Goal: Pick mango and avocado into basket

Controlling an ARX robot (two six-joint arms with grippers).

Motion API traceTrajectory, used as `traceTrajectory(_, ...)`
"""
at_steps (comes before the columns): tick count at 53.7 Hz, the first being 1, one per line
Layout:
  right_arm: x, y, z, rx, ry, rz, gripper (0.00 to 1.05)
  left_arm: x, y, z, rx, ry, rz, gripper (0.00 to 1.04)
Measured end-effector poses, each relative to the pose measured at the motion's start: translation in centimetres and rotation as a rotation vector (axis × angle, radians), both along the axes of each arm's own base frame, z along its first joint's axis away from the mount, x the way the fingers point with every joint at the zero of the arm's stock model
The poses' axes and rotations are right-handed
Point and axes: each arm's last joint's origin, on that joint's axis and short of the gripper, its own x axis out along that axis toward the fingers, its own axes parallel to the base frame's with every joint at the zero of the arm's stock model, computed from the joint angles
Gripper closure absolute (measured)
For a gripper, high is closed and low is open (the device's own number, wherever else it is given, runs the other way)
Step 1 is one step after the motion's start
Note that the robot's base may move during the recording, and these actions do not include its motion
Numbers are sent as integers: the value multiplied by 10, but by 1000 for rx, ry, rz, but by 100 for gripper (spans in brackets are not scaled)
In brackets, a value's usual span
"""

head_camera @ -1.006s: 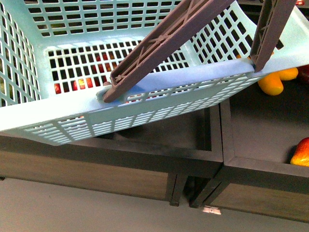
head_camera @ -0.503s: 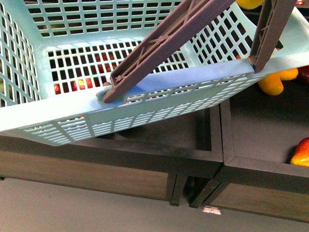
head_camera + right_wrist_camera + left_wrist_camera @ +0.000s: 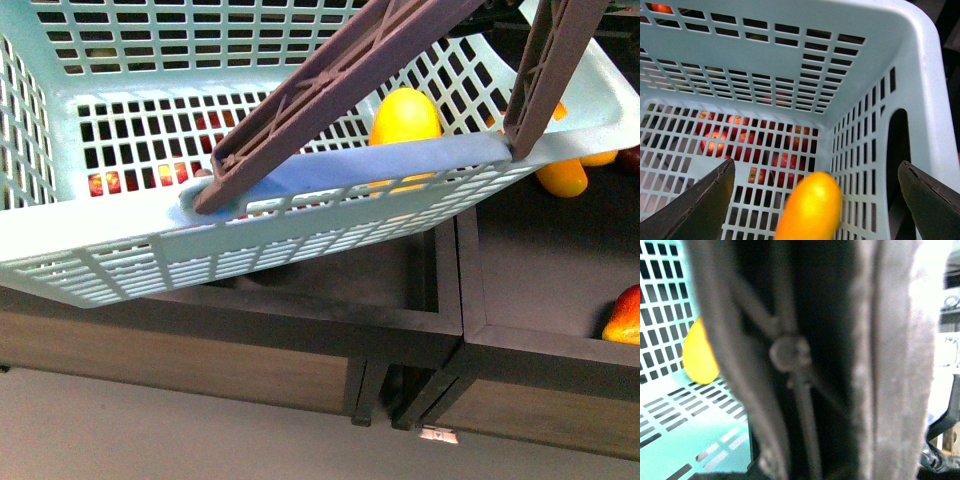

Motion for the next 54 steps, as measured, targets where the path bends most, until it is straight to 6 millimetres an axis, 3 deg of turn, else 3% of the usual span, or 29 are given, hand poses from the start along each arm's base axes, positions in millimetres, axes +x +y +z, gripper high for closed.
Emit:
traceTrajectory(11,-1,-26,15,99,40,-128,9,0,1,0,-1,0,0,91)
traceTrajectory(21,-12,-105,40,171,-13,-572,9,0,1,0,-1,0,0,91)
traceTrajectory(28,-29,-131,46,142,-62,-681,9,0,0,0,-2,0,-1,91)
traceTrajectory(39,-36,-137,44,104,-73,-676,9,0,0,0,-2,0,-2,91)
traceTrajectory(45,-46,-133,34,109,-212,-497,26,0,1,0,-2,1,-1,91)
traceTrajectory(54,-76,-128,16,89,-263,-475,52,0,1,0,1,-2,0,91)
